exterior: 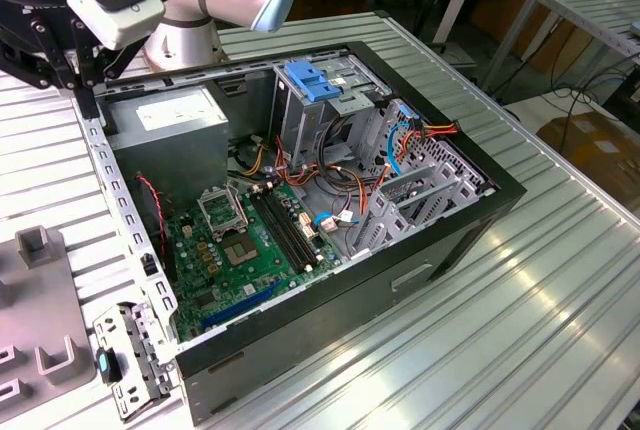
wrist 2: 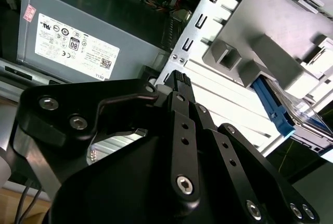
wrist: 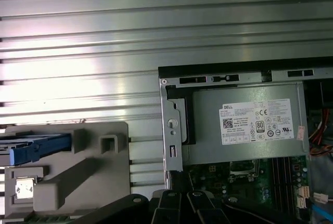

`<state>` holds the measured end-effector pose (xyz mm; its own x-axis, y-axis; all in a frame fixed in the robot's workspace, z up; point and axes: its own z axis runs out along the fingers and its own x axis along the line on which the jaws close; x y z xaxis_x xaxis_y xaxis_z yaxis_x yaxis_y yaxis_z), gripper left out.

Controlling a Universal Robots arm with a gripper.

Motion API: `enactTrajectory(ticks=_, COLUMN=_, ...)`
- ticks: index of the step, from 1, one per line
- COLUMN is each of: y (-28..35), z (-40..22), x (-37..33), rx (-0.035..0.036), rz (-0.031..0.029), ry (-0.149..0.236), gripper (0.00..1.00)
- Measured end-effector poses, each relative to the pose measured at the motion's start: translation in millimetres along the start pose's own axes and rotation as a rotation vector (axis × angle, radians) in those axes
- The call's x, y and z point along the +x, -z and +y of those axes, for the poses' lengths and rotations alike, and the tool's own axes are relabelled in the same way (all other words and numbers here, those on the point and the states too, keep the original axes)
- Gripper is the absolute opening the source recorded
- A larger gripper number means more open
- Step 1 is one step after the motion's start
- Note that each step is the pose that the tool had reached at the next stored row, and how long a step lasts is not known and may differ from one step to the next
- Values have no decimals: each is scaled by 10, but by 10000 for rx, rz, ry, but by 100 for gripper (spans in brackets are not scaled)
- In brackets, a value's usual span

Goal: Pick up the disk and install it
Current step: 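Reach for the disk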

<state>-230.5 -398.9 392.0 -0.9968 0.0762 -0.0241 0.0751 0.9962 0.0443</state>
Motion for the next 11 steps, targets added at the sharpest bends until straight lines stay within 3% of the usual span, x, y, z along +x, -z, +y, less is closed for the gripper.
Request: enactTrajectory(ticks=11, y=2, z=-8, x=110, rx=0, rz=2, ry=-1, gripper=11)
